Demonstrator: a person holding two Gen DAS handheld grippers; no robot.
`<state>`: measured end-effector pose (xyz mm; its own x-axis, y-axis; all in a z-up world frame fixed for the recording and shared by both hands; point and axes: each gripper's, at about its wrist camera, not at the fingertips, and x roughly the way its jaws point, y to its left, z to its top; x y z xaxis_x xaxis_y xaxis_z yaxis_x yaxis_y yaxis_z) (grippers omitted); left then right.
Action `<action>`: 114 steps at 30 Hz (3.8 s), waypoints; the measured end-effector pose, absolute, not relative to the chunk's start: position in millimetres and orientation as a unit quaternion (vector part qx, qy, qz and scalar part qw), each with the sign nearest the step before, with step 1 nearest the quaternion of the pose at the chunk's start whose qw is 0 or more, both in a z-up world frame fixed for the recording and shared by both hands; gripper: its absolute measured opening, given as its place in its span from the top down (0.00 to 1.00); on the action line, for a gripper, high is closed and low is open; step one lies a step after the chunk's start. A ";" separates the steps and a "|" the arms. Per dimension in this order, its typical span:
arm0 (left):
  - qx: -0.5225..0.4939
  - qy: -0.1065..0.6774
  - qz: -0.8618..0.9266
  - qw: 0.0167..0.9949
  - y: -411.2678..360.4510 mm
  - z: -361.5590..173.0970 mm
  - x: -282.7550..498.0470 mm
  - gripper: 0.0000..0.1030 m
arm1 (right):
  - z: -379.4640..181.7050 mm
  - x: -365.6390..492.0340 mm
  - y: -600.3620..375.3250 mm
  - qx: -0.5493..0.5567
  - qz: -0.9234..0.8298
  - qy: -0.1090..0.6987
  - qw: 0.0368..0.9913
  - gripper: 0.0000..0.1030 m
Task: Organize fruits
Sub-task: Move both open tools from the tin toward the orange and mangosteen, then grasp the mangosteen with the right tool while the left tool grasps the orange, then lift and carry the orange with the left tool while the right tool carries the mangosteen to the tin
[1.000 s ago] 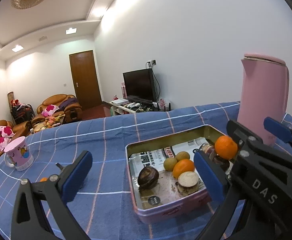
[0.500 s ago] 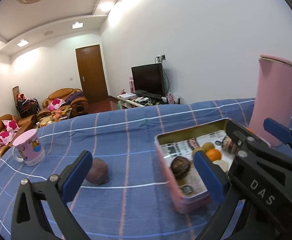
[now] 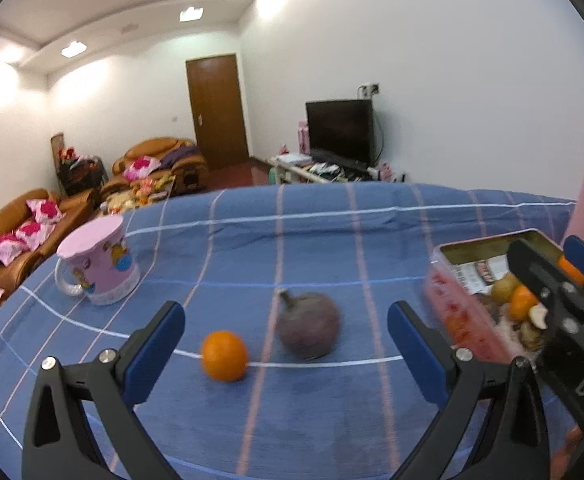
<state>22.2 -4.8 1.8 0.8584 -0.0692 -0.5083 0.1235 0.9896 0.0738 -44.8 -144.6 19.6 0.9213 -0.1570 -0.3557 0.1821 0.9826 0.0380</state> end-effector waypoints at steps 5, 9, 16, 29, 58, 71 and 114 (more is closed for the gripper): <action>0.050 0.304 -0.043 0.950 21.9 -8.2 39.6 0.00 | 17.8 -30.6 -128.0 0.035 -0.064 0.187 0.980 0.28; 0.044 0.353 -0.054 0.933 37.9 -19.6 57.5 0.00 | 16.3 -19.8 -114.0 0.032 -0.048 0.197 0.979 0.28; 0.005 0.436 -0.054 0.898 60.1 -44.1 87.3 0.07 | 11.7 -1.6 -94.9 0.026 -0.019 0.221 0.975 0.28; 0.005 0.433 -0.042 0.900 64.9 -44.8 86.9 0.49 | -4.4 37.1 -82.2 0.066 0.030 0.294 0.953 0.28; -0.018 0.431 -0.017 0.902 89.7 -43.6 100.2 0.65 | -37.6 96.4 -32.7 0.035 0.067 0.428 0.901 0.49; -0.009 0.371 0.029 0.928 102.8 -29.2 82.3 0.75 | -9.2 52.2 -25.0 0.001 0.044 0.331 0.943 0.49; -0.060 0.371 -0.002 0.927 132.3 -33.1 78.5 0.61 | -3.2 15.4 -24.2 0.007 0.044 0.292 0.955 0.49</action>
<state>78.5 132.3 -33.1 0.7240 -0.0478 -0.6881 -0.0416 0.9928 -0.1127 15.4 -24.2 -3.2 0.8252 0.0889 -0.5578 -0.0806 0.9960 0.0395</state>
